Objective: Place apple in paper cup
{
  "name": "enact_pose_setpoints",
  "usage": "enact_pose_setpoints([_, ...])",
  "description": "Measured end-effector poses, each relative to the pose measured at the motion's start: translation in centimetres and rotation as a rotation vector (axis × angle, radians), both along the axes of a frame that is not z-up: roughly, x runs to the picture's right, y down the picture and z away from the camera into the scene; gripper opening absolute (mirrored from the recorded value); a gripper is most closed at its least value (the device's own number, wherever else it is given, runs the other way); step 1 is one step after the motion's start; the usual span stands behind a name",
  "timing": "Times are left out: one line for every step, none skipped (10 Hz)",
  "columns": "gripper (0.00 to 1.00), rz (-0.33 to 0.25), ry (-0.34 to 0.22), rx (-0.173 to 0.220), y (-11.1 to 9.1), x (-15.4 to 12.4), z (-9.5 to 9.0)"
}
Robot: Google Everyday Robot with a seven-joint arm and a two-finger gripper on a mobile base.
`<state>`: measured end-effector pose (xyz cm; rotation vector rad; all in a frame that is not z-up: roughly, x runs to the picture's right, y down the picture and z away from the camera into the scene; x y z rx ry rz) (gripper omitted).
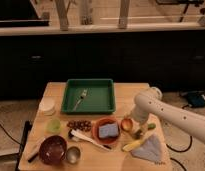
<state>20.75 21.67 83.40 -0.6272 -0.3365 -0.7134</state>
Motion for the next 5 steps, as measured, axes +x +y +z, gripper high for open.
enact_pose_setpoints([0.80, 0.002, -0.002, -0.001, 0.1, 0.1, -0.1])
enact_pose_setpoints([0.80, 0.007, -0.011, 0.005, -0.1, 0.1, -0.4])
enact_pose_setpoints([0.80, 0.011, -0.022, 0.012, -0.4, 0.0, -0.8])
enact_pose_setpoints([0.80, 0.013, -0.039, 0.021, -0.8, -0.1, -1.2])
enact_pose_setpoints([0.80, 0.011, -0.051, 0.024, -1.0, -0.3, -1.3])
